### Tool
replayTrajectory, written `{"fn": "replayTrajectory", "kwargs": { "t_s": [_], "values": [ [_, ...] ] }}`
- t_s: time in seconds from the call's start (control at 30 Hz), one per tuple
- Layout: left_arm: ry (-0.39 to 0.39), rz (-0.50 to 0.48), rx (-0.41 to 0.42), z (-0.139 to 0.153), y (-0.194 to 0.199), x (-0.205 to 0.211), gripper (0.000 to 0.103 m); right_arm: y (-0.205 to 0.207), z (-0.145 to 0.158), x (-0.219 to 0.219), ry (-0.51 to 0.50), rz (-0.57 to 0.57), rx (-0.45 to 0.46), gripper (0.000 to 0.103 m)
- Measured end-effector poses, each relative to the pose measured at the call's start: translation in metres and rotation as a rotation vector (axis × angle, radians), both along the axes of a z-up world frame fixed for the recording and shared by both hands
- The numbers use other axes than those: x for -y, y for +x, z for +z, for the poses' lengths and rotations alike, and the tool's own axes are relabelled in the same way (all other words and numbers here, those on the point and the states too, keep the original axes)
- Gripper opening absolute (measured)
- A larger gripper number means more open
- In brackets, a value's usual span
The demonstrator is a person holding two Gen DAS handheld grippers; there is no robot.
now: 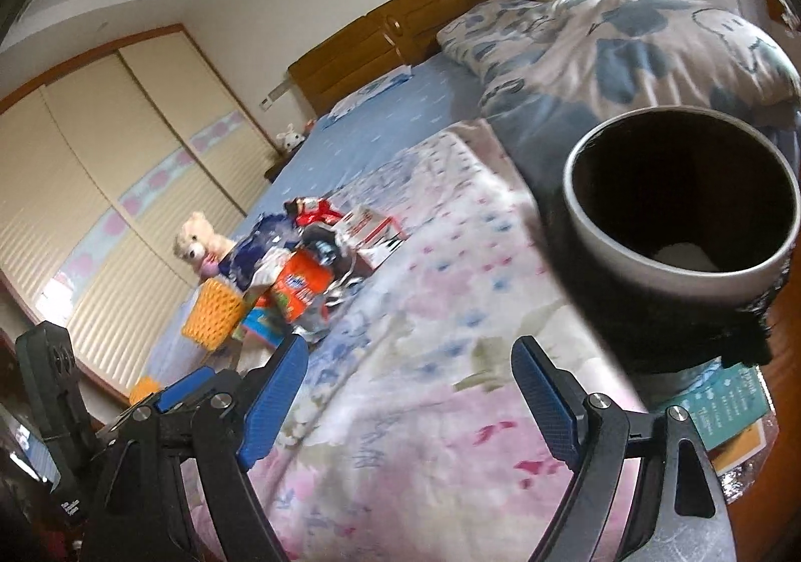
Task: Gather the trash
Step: 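Move both open tools back to the trash pile on the bed, then grasp the white foam block with the left tool while the right tool grasps the colorful snack packet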
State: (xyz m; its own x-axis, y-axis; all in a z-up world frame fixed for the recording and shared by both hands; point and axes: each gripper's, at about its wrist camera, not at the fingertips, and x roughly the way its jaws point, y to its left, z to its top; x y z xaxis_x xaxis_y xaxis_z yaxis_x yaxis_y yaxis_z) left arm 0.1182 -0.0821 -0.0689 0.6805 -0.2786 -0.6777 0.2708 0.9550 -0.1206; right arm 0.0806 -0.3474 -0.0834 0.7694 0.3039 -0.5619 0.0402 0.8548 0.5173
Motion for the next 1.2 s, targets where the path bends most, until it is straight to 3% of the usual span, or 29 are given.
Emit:
{"fn": "replayTrajectory", "kwargs": {
  "t_s": [0.43, 0.9, 0.97, 1.0, 1.07, 1.13, 1.2],
  "values": [
    [-0.012, 0.06, -0.026, -0.009, 0.003, -0.036, 0.069, 0.025, -0.011, -0.046, 0.016, 0.087, -0.031, 0.085],
    [0.0, 0.025, -0.114, -0.033, 0.032, -0.014, 0.075, 0.068, -0.015, -0.06, 0.068, 0.134, -0.048, 0.084],
    [0.039, 0.046, -0.114, -0.036, 0.039, -0.01, 0.074, 0.073, -0.017, -0.06, 0.076, 0.134, -0.052, 0.084],
    [0.055, 0.048, -0.115, -0.038, 0.042, -0.008, 0.073, 0.075, -0.018, -0.061, 0.078, 0.135, -0.054, 0.084],
    [0.022, 0.021, -0.119, -0.039, 0.044, -0.01, 0.051, 0.079, -0.019, -0.063, 0.081, 0.142, -0.058, 0.084],
    [0.014, -0.015, -0.12, -0.037, 0.043, -0.01, 0.042, 0.085, -0.019, -0.068, 0.087, 0.154, -0.062, 0.083],
    [0.03, -0.035, -0.097, -0.035, 0.037, -0.009, 0.041, 0.093, -0.02, -0.074, 0.09, 0.169, -0.062, 0.083]
  ]
}}
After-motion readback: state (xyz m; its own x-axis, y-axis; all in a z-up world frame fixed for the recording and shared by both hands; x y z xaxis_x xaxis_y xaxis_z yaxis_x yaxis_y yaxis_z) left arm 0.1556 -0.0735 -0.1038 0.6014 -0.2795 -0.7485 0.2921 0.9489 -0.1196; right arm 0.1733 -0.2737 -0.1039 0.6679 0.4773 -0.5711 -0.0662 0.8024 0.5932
